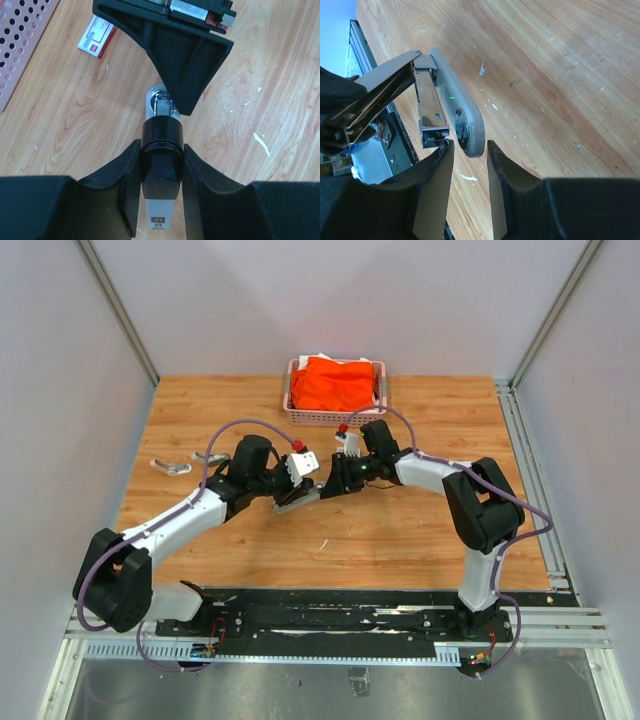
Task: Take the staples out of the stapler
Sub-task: Unload the staple at the center of the board.
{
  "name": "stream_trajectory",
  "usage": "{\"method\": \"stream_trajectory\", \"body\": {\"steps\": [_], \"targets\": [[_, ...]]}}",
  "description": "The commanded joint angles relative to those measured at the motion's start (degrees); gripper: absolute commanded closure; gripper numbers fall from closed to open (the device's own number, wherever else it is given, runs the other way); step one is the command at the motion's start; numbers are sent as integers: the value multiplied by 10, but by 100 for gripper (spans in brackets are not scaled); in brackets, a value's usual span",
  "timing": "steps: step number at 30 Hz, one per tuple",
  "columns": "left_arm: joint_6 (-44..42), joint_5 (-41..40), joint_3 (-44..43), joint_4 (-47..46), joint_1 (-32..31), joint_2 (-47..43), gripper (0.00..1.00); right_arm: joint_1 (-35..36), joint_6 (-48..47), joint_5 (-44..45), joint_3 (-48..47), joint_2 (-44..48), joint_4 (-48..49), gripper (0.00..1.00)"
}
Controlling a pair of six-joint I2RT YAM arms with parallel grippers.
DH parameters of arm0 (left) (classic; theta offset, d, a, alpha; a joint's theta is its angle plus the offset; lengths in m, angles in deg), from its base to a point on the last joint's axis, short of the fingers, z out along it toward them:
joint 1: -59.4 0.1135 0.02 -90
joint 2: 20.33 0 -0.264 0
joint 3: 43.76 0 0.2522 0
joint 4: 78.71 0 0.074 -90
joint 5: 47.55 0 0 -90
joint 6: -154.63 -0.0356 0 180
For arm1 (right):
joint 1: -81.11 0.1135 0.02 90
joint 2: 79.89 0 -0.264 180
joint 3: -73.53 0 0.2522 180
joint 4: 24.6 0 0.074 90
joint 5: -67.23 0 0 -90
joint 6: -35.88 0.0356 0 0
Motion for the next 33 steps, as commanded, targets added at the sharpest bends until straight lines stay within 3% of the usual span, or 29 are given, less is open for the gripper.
{"method": "stream_trajectory", "body": {"steps": [1, 24, 33], "targets": [[-10, 53, -12, -32, -8, -31, 100, -6, 15, -19, 9, -19, 27, 66], [-119, 166, -26, 79, -8, -66, 100, -67, 88, -96, 37, -17, 134, 65], [-115, 161, -20, 72, -8, -63, 100, -69, -71, -102, 17, 33, 54, 52]]}}
